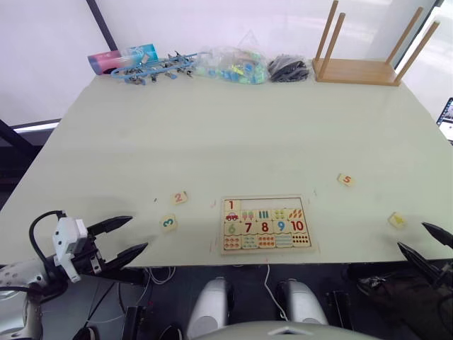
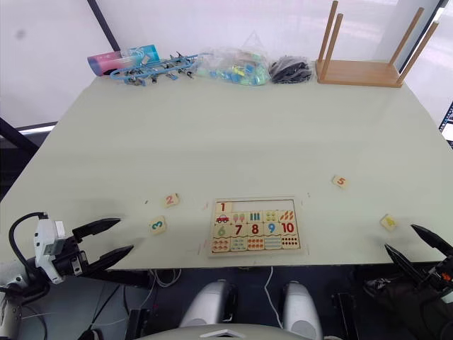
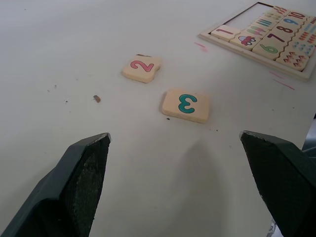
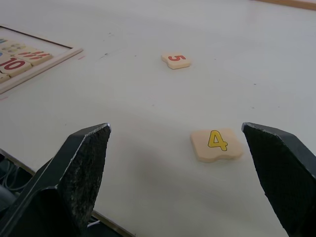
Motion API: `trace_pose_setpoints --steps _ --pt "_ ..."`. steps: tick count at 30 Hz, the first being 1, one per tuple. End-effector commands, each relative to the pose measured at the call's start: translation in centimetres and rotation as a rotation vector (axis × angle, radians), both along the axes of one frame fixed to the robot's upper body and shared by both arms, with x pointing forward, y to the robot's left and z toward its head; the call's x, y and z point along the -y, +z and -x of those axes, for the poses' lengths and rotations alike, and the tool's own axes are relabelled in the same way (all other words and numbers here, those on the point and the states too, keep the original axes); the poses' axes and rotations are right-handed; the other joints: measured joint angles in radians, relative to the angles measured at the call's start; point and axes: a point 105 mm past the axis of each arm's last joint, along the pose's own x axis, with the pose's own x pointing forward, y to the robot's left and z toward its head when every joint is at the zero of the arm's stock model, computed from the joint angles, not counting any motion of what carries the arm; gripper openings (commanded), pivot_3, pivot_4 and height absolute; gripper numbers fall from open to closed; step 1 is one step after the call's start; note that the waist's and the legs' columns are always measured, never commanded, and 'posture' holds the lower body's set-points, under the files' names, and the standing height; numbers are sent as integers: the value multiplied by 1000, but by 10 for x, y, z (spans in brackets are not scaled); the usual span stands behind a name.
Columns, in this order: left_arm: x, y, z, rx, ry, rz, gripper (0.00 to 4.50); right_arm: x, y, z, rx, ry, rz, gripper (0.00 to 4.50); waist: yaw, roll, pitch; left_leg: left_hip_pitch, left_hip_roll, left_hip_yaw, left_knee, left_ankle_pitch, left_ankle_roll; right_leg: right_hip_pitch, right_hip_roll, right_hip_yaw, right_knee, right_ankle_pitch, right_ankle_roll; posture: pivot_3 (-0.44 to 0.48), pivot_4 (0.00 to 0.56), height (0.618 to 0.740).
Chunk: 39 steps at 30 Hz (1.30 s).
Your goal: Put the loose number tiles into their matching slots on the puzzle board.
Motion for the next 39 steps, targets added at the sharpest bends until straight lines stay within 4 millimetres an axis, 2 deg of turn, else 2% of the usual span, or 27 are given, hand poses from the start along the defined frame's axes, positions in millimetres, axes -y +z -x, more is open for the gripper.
trace_pose_setpoints --steps 1,13,16,22,30,34,39 --pt "-3 7 -2 30 -10 -19 4463 0 9 0 34 0 19 4500 0 0 0 0 0 0 0 0 0 0 0 0 0 0 0 0 150 740" --pt "-10 12 -6 34 -23 -31 4463 -6 9 5 54 30 6 4500 0 0 0 0 0 0 -1 0 0 -1 1 -1 0 0 0 0 150 740" --pt "-12 16 -12 35 -45 -39 4463 -23 8 13 47 153 29 4500 1 0 0 -1 0 0 -1 0 1 -1 1 -2 0 0 0 0 150 740" --pt "-15 22 -25 38 -98 -67 4463 -42 15 16 66 246 -4 4500 0 0 0 0 0 1 -1 2 3 -1 1 -2 0 0 0 0 150 740" --pt "-12 34 -58 44 -212 -135 4463 -77 24 19 89 440 -76 4500 2 -2 0 -1 1 0 -2 2 4 -2 1 -5 0 3 -4 0 150 740" --pt "-4 39 -72 43 -267 -161 4463 -88 24 21 93 516 -85 4500 0 -3 0 -1 0 2 -2 2 4 -2 2 -5 -1 3 -4 0 150 740" --pt "12 45 -92 45 -339 -204 4463 -98 24 19 128 532 -106 4500 7 -3 0 -1 1 0 -1 2 3 -1 3 -6 0 3 -4 0 150 740"
